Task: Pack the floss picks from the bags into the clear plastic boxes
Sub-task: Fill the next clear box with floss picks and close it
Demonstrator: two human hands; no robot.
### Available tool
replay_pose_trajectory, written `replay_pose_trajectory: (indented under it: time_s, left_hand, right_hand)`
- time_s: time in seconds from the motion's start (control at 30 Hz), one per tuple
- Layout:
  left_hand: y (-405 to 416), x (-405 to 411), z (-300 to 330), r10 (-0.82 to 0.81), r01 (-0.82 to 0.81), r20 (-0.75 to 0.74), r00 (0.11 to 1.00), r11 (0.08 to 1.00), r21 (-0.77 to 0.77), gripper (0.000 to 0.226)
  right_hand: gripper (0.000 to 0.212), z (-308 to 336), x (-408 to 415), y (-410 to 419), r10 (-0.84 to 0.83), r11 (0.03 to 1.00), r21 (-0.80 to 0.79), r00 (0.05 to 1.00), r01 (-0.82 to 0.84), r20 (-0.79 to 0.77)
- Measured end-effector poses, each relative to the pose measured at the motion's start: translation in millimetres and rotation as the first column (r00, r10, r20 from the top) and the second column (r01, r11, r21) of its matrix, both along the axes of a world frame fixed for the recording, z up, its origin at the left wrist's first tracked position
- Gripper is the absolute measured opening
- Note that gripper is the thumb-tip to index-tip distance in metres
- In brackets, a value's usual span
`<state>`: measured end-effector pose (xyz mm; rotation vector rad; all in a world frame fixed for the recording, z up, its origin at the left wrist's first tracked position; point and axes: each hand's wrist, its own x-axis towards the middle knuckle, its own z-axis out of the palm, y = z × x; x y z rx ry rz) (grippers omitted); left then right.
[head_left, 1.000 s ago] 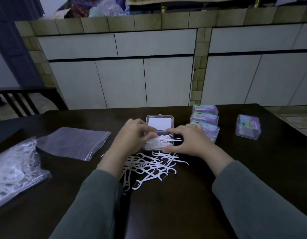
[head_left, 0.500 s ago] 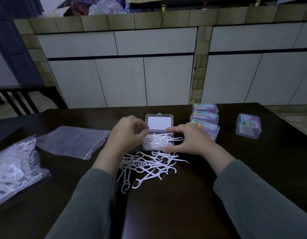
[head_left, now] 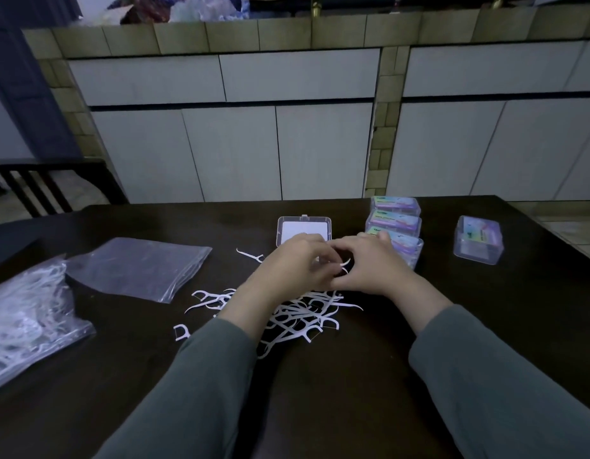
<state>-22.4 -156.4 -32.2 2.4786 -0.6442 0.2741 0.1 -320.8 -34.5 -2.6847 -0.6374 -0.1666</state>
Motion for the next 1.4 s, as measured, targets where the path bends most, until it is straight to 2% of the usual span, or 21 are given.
replay_pose_trajectory:
  time_s: [0.07,0.13,0.23,0.33,0.4,0.5,0.57,0.7,0.9,1.03,1.13,1.23,1.4]
  left_hand:
    - [5.6,-1.4,4.3,0.003,-0.006,-0.024,1.0,0.991,-0.131,0.007]
    - [13.8,-4.3,8.8,0.035,-0.05,-0.065,0.997,0.964,-0.261,0.008]
    - [28.1,-6.0,11.1,0.068,-0.13,-0.143,0.987,0.863,-0.487,0.01]
    - [38.9,-5.9,9.6,0.054,-0.166,-0.211,0.976,0.812,-0.559,0.007]
    - [42.6,-6.1,8.4,0.059,-0.192,-0.269,0.961,0.842,-0.504,0.006]
    - [44.8,-5.5,6.1,0.07,-0.175,-0.306,0.949,0.927,-0.332,0.006]
    - [48.1,-3.3,5.8,0.137,-0.199,-0.242,0.961,0.947,-0.254,0.011]
    - [57.4,-1.8,6.8,0.214,-0.247,-0.164,0.963,0.944,-0.22,0.018]
    - [37.4,5.3,3.2,0.162,-0.16,-0.063,0.985,0.987,0.028,0.018]
    - [20.3,6.6,0.4,0.205,-0.205,0.027,0.978,0.979,-0.007,0.018]
    - [24.8,5.2,0.8,0.209,-0.209,0.018,0.978,0.978,0.008,0.021]
    - [41.5,7.1,3.1,0.244,-0.245,0.027,0.969,0.968,0.045,0.014]
    - [51.0,6.5,6.6,0.28,-0.281,-0.027,0.96,0.959,-0.049,0.01]
  right_hand:
    - [0.059,1.4,-1.4,-0.3,0.003,1.0,0.001,1.0,-0.003,0.0]
    - [0.069,2.6,-2.1,-0.1,-0.013,1.0,-0.011,1.0,0.013,-0.024]
    - [0.077,2.9,-1.9,0.2,-0.021,0.999,-0.035,0.999,0.02,-0.033]
    - [0.077,6.0,-4.1,0.5,-0.045,0.998,-0.043,0.998,0.043,-0.044]
    - [0.077,6.5,-4.4,0.2,-0.05,0.997,-0.057,0.998,0.048,-0.038]
    - [0.078,4.5,-3.3,-0.1,-0.061,0.997,-0.057,0.997,0.059,-0.04]
    - [0.08,3.5,-2.9,0.0,-0.064,0.997,-0.055,0.997,0.061,-0.046]
    - [0.078,7.3,-6.1,-0.2,-0.061,0.996,-0.062,0.997,0.058,-0.048]
    - [0.08,5.4,-3.9,-0.1,-0.061,0.996,-0.076,0.997,0.057,-0.051]
    - [0.077,4.9,-3.9,-0.6,-0.05,0.997,-0.054,0.998,0.048,-0.037]
    - [0.077,6.6,-5.0,-0.4,-0.049,0.998,-0.053,0.998,0.046,-0.045]
    - [0.078,7.8,-6.0,0.1,-0.059,0.995,-0.079,0.997,0.055,-0.052]
    - [0.08,8.8,-5.8,0.4,-0.055,0.992,-0.118,0.997,0.048,-0.053]
